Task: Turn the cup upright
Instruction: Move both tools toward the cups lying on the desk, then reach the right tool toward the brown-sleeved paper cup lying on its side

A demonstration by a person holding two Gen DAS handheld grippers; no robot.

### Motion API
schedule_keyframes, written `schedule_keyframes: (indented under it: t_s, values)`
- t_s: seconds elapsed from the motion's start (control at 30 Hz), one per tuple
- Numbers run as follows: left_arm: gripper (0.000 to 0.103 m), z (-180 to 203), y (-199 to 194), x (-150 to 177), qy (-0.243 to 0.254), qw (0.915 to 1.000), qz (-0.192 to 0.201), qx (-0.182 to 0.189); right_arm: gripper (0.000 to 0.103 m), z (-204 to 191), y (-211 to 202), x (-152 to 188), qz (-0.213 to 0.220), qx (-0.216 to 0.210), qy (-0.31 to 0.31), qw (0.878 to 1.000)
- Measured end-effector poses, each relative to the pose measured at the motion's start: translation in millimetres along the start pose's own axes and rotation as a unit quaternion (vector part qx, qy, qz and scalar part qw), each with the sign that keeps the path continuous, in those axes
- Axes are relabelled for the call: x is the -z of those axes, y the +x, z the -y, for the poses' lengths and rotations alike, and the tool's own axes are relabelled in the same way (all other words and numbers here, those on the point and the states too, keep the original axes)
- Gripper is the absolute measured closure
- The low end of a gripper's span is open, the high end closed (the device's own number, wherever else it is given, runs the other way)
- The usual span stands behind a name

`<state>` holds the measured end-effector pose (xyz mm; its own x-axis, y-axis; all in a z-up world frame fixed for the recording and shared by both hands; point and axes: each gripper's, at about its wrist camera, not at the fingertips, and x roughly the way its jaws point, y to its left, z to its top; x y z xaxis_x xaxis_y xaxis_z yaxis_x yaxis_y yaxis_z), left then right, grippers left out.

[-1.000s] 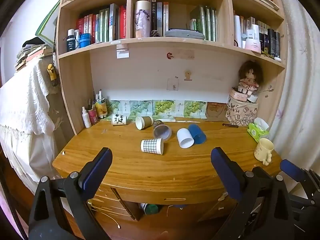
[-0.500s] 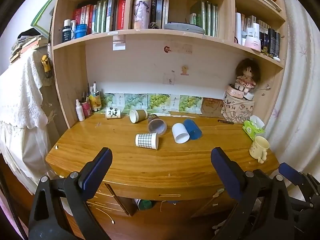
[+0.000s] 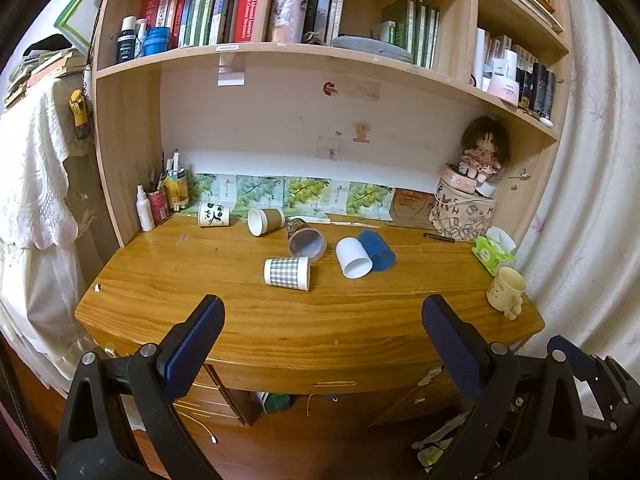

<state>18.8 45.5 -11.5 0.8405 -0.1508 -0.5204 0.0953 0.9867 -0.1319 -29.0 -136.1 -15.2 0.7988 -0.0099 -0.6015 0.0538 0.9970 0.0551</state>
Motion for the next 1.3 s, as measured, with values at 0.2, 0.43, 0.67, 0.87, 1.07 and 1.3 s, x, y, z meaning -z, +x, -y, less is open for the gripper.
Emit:
schedule_keyframes:
  t_s: [0.2, 0.43, 0.67, 0.87, 1.07, 1.3]
  values:
    - [0.003, -19, 8, -3, -0.009, 0.9999, -0.007, 0.008, 0.026, -22, 2, 4, 0.004, 0.0, -0.007, 1.0]
    - [0.003, -42, 19, -6, -0.026, 0.9994, -0.021, 0.006, 0.026, -36, 7, 3, 0.004, -0.005, -0.006, 1.0]
    - [0.003, -58, 35, -14, -0.038, 0.9986, -0.036, 0.0, 0.026, -50, 19, -4, -0.002, -0.012, -0.018, 1.0]
    - [0.003, -69, 52, -21, -0.047, 0.9979, -0.042, -0.012, 0.026, -54, 39, -14, -0.012, -0.016, -0.031, 0.999]
    - [0.003, -78, 72, -29, -0.064, 0.9962, -0.049, -0.031, 0.026, -57, 64, -32, -0.011, -0.032, -0.056, 0.998]
    - [0.003, -83, 107, -46, -0.079, 0.994, -0.056, -0.051, 0.026, -63, 105, -65, -0.003, -0.063, -0.104, 0.993]
